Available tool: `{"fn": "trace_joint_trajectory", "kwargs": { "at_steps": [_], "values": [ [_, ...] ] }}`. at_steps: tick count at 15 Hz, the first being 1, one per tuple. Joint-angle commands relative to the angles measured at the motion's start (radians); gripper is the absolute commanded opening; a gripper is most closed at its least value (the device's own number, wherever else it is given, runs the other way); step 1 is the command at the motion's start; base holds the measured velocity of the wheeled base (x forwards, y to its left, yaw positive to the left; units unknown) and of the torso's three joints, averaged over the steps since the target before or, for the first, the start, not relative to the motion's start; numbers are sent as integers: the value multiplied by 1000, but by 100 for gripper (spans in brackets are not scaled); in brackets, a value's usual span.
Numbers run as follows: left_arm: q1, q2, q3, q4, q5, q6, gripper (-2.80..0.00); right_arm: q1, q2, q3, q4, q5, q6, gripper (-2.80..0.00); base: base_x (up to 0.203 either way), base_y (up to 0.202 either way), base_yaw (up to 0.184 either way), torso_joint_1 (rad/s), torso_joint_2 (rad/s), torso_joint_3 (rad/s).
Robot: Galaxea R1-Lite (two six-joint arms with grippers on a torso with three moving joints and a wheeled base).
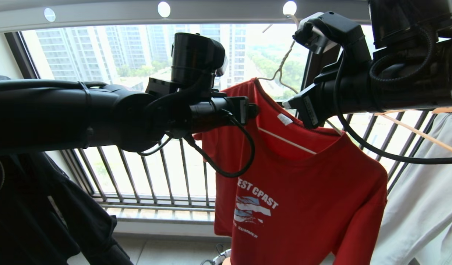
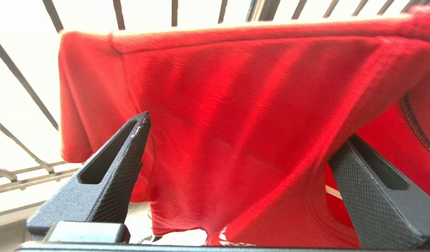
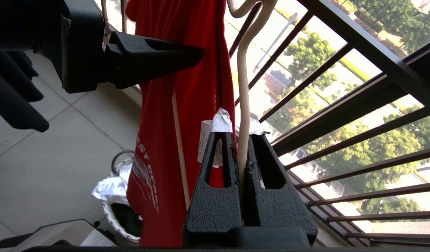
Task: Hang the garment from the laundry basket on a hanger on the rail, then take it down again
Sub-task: Take the clothes off the clothes rack
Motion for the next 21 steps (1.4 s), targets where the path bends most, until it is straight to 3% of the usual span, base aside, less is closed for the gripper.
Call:
{"fn": "trace_joint_trajectory", "kwargs": {
  "at_steps": [1, 6, 7, 16, 19, 21],
  "values": [
    [35, 16, -28, -1, 11, -1, 0, 0, -7, 1, 2, -1, -7, -280, 0, 0, 0, 0, 0, 0],
    [45, -4, -28, -1, 12, 3, 0, 0, -7, 1, 3, -1, -7, -280, 0, 0, 0, 0, 0, 0],
    [45, -4, -27, -1, 12, 3, -280, 0, -7, 1, 3, -1, -7, -280, 0, 0, 0, 0, 0, 0],
    [46, -43, -2, -2, 27, -9, -280, -2, -1, 2, 1, -3, -7, -280, 0, 0, 0, 0, 0, 0],
    [64, -46, -25, -3, 34, -66, -280, -2, -1, 4, 1, -2, -7, -280, 0, 0, 0, 0, 0, 0],
    [81, -34, -26, -4, 35, -69, -280, -2, -1, 4, 1, -2, -7, -280, 0, 0, 0, 0, 0, 0]
  ]
}}
